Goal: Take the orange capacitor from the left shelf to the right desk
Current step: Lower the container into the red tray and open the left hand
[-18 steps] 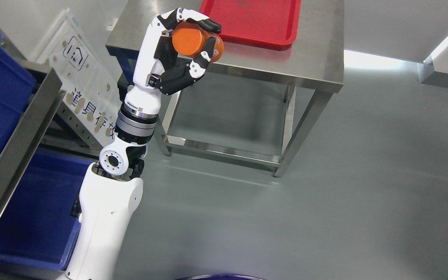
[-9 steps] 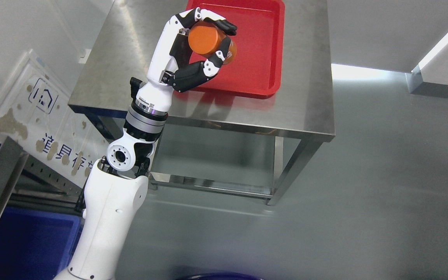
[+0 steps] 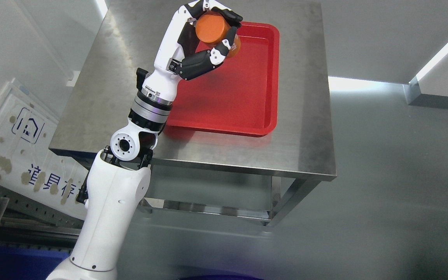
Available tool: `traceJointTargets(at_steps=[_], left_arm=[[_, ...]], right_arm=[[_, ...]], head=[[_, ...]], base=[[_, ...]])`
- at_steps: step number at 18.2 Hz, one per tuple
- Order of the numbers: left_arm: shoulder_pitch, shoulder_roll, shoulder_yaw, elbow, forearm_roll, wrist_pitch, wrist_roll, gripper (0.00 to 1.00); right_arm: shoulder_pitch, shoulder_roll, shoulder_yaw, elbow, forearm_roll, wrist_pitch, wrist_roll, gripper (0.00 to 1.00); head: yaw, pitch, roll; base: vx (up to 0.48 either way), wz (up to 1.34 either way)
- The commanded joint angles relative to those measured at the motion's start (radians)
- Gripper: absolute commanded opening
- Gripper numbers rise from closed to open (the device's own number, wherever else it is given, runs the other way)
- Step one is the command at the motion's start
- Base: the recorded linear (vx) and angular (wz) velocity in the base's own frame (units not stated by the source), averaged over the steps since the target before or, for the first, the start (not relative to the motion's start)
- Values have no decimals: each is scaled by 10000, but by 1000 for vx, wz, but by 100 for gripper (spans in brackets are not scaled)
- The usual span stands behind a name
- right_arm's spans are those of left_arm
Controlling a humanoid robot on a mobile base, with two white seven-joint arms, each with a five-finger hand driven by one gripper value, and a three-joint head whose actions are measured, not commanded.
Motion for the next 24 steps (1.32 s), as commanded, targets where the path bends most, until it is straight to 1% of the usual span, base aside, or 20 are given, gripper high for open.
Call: traceJointTargets(at_steps=[1, 3, 4, 6, 9, 12, 14, 16, 19, 22, 23, 24], left_arm=[[-219, 174, -268, 336, 42, 690, 22, 4], [-310, 174, -528, 640, 42, 1472, 22, 4], [-463, 174, -681, 886, 27, 1688, 38, 4], [-815, 174, -927, 1819, 11, 2118, 38, 4], [-863, 174, -1035, 2054, 11, 2915, -8, 4], [-894, 174, -1601, 2543, -4, 2887, 250, 5], [-1001, 174, -1649, 2773, -4, 2887, 482, 6], [-1017, 174, -1588, 3141, -65, 2811, 498, 6], [-1032, 174, -1313, 3525, -738, 2596, 483, 14], [-1093, 174, -1036, 3619, -1062, 2580, 467, 14], [-1154, 174, -1035, 3619, -1063, 2580, 467, 16], [-1231, 174, -1035, 3619, -1063, 2611, 452, 24]], right_arm=[[16, -175, -107, -337, 0, -40, -3, 100], [16, -175, -107, -337, 0, -25, -3, 100], [16, -175, -107, -337, 0, -40, -3, 100], [16, -175, -107, -337, 0, -25, -3, 100], [16, -175, -107, -337, 0, -40, -3, 100], [16, -175, -107, -337, 0, -25, -3, 100], [16, -175, -107, -337, 0, -40, -3, 100], [16, -175, -107, -337, 0, -25, -3, 100], [16, -175, -107, -337, 0, -40, -3, 100], [16, -175, -107, -337, 0, -25, -3, 100], [16, -175, -107, -337, 0, -25, -3, 100], [16, -175, -107, -337, 0, -40, -3, 100]], head=[[0, 0, 0], [0, 0, 0], [0, 0, 0], [0, 0, 0], [0, 0, 0], [0, 0, 0], [0, 0, 0], [0, 0, 0], [0, 0, 0], [0, 0, 0], [0, 1, 0], [0, 0, 0]], base=[[101, -46], [81, -24], [61, -3], [28, -5], [-4, -3], [-11, 10], [-5, 1], [0, 0], [0, 0], [0, 0], [0, 0], [0, 0]])
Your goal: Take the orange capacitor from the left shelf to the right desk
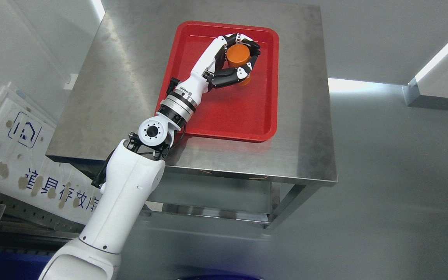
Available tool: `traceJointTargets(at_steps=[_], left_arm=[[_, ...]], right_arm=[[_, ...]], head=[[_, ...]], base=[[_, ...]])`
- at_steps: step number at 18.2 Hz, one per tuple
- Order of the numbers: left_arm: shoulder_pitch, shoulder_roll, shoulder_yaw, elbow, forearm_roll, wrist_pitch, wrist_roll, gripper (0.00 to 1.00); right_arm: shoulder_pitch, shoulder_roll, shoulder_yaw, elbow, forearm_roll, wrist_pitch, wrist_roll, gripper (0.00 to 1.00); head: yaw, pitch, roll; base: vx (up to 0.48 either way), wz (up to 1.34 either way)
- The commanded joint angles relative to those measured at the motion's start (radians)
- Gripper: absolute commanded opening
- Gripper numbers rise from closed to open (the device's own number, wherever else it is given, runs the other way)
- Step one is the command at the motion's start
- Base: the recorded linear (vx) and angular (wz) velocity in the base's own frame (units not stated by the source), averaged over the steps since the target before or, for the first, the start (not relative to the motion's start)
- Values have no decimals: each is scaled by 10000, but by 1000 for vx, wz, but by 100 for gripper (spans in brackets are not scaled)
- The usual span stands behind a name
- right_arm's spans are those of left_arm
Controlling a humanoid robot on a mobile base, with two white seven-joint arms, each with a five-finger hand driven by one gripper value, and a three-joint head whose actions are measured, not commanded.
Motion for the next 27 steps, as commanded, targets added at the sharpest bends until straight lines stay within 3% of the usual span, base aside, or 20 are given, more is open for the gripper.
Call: traceJointTargets(at_steps=[1, 5, 9, 14, 16, 18, 20, 22, 25, 27], left_arm=[[-297, 174, 58, 972, -378, 1, -16, 29], [-467, 174, 180, 880, -363, 17, -1, 63], [-498, 174, 943, 437, -363, 1, 76, 85], [-452, 174, 4147, -55, -347, 445, 15, 89], [-269, 656, 4978, -178, -347, 676, 15, 96], [373, 1408, 5135, -606, -347, 722, 15, 100], [880, 1519, 5333, -975, -347, 722, 30, 100], [1067, 1259, 5396, -1099, -347, 722, 121, 100], [1098, 263, 5365, -1221, -439, 814, 488, 100], [1174, 174, 5320, -1405, -592, 1059, 1009, 100]], right_arm=[[15, -175, -108, -338, 0, -1, -2, 100], [15, -175, -108, -338, 0, 14, -2, 100], [15, -175, -108, -338, 0, 14, -2, 100], [15, -175, -108, -338, 0, -1, -2, 100], [15, -175, -108, -338, 0, 14, -2, 100], [15, -175, -108, -338, 0, -1, -2, 100], [15, -175, -108, -338, 0, 14, -2, 100], [15, -175, -108, -338, 0, -1, -2, 100], [15, -175, -108, -338, 0, -1, -2, 100], [15, -175, -108, -338, 0, 14, -2, 100]], head=[[0, 0, 0], [0, 0, 0], [0, 0, 0], [0, 0, 0], [0, 0, 0], [0, 0, 0], [0, 0, 0], [0, 0, 0], [0, 0, 0], [0, 0, 0]], base=[[0, 0], [0, 0], [0, 0], [0, 0], [0, 0], [0, 0], [0, 0], [0, 0], [0, 0], [0, 0]])
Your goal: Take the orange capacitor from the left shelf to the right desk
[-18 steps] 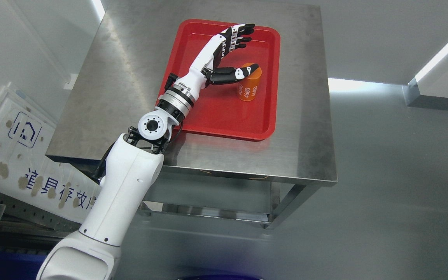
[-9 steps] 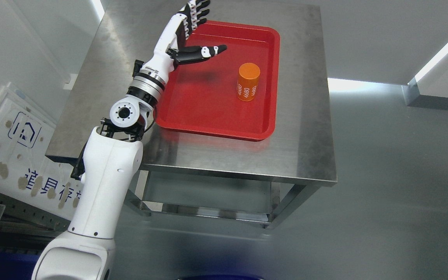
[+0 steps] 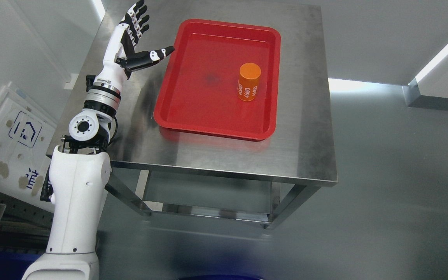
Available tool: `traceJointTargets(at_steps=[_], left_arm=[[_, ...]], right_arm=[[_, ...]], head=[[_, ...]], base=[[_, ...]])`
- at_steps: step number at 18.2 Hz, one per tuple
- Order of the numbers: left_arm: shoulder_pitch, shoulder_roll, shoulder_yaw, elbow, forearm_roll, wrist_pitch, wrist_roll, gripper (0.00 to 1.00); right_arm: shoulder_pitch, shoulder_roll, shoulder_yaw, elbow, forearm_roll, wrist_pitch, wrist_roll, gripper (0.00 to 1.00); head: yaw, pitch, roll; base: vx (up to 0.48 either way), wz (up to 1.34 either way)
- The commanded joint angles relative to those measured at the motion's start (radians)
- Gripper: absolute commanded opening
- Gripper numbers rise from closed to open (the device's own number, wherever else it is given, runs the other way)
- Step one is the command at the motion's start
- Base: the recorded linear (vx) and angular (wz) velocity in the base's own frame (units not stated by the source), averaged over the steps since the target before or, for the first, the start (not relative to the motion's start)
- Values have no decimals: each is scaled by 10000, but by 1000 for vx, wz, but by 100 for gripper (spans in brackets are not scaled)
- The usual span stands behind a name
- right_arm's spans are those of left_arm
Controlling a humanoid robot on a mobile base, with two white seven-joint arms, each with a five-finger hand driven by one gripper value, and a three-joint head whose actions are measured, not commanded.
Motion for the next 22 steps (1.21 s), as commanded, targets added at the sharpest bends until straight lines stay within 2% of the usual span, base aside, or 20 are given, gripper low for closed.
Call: traceJointTargets(at_steps=[1, 12, 18, 22], left_arm=[[590, -362, 1272, -919, -251, 212, 654, 100], [1957, -362, 1087, -1686, -757, 334, 639, 100], [1866, -362, 1103, -1732, -803, 503, 1298, 100], [1865, -362, 1057, -1732, -803, 518, 1222, 100]], right_arm=[[15, -175, -107, -337, 0, -20, -2, 100], [15, -175, -107, -337, 0, -20, -2, 100], [15, -175, -107, -337, 0, -35, -2, 100], [15, -175, -107, -337, 0, -20, -2, 100]], head=[[0, 0, 0], [0, 0, 0], [0, 0, 0], [0, 0, 0]], base=[[0, 0], [0, 0], [0, 0], [0, 0]])
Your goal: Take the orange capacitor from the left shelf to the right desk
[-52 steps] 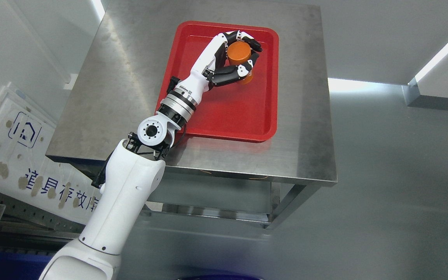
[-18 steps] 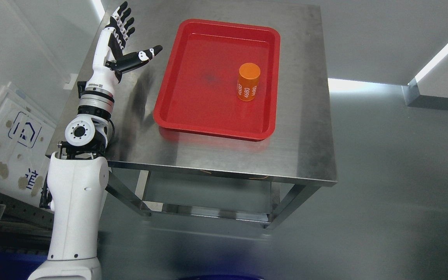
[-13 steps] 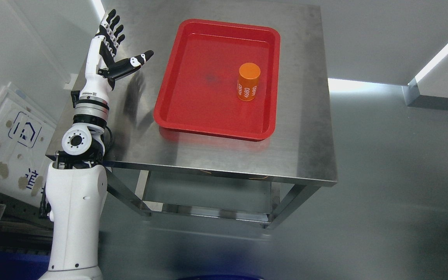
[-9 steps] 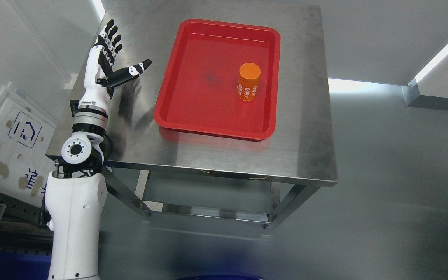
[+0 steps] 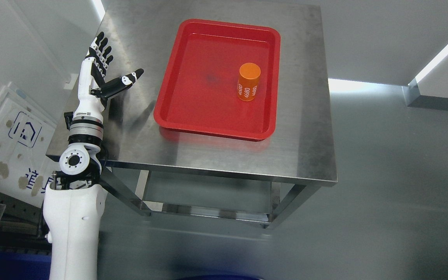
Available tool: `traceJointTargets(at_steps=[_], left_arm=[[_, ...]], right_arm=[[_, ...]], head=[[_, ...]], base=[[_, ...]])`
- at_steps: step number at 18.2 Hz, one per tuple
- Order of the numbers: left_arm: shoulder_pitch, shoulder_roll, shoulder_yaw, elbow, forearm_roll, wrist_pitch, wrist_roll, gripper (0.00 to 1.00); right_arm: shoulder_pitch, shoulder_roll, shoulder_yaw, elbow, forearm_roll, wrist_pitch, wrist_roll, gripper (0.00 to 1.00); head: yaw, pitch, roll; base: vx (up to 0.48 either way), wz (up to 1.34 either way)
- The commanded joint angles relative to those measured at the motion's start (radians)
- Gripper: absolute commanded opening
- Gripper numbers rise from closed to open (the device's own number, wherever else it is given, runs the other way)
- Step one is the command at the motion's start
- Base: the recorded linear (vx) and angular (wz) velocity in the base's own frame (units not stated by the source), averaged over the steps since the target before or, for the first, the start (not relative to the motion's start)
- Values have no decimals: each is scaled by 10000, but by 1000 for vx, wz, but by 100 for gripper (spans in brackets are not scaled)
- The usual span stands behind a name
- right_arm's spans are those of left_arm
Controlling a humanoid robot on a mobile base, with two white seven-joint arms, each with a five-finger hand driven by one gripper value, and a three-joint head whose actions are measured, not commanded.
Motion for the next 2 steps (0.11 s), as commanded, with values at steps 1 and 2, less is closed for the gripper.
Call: traceJointTargets(at_steps=[1, 2], left_arm=[[75, 108, 77, -325, -184, 5, 14, 100], [75, 108, 77, -325, -184, 21, 14, 100]], right_arm=[[15, -175, -107, -337, -20, 9, -2, 100], [15, -175, -107, -337, -20, 9, -2, 100]], head=[[0, 0, 0], [0, 0, 0]], base=[[0, 0], [0, 0]])
